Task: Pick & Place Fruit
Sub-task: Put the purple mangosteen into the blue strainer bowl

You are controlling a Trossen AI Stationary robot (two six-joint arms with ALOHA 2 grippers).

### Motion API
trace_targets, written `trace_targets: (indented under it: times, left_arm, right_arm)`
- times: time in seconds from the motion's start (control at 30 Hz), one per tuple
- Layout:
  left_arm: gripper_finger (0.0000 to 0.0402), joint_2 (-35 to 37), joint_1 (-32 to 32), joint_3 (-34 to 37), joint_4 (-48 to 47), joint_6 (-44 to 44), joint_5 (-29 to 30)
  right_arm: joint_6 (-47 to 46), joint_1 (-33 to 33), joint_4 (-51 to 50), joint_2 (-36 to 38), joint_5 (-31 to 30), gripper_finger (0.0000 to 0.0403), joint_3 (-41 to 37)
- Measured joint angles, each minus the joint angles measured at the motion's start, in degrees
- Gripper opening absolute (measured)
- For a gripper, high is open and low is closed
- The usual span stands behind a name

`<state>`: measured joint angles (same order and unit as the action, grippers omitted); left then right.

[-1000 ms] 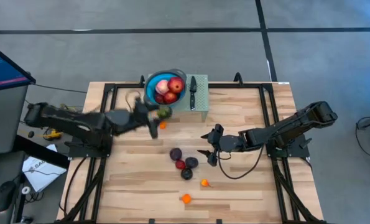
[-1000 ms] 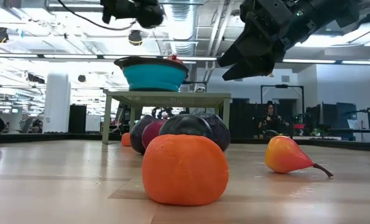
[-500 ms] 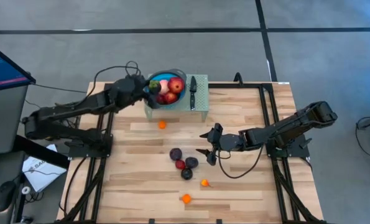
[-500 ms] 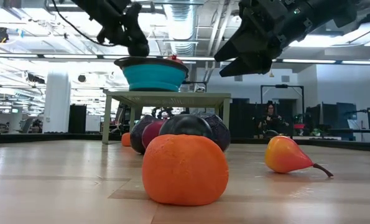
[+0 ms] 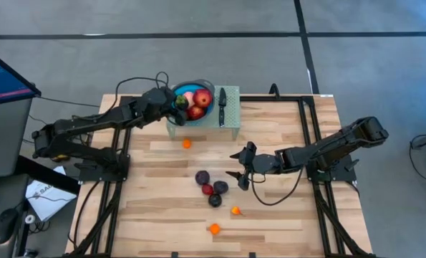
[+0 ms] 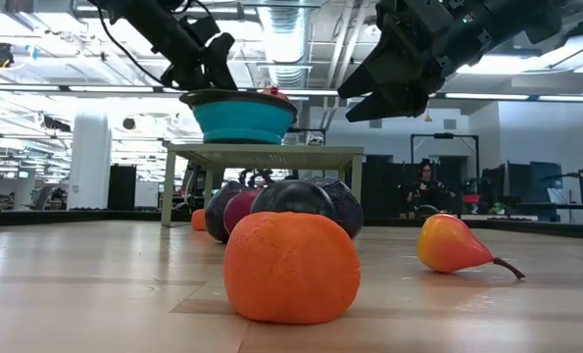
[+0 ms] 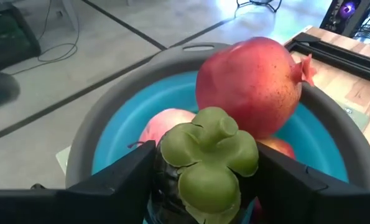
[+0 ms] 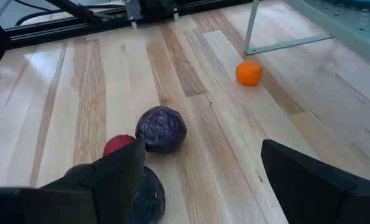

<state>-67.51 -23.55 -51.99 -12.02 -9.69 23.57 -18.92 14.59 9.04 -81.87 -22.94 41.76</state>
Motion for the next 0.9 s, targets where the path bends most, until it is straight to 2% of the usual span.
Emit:
trace_targets:
  times: [0.2, 0.57, 0.9]
  left_arm:
    - [0.0260, 0.49, -0.33, 0.00, -2.24, -1.62, 0.12]
    - [0.0269, 0.44, -0.33, 0.00, -4.76, -2.81, 1.90]
    - [0.0333, 0.67, -1.81, 0.00, -4.73, -2.72, -0.15]
  right_arm:
    - [0.02, 0.00, 0.00, 0.00, 0.09, 0.0315, 0.00]
    - [0.02, -0.04, 0.02, 0.00, 0.09, 0.0315, 0.00]
    - [0.48, -0.04, 0.02, 0.00, 0.09, 0.0315, 0.00]
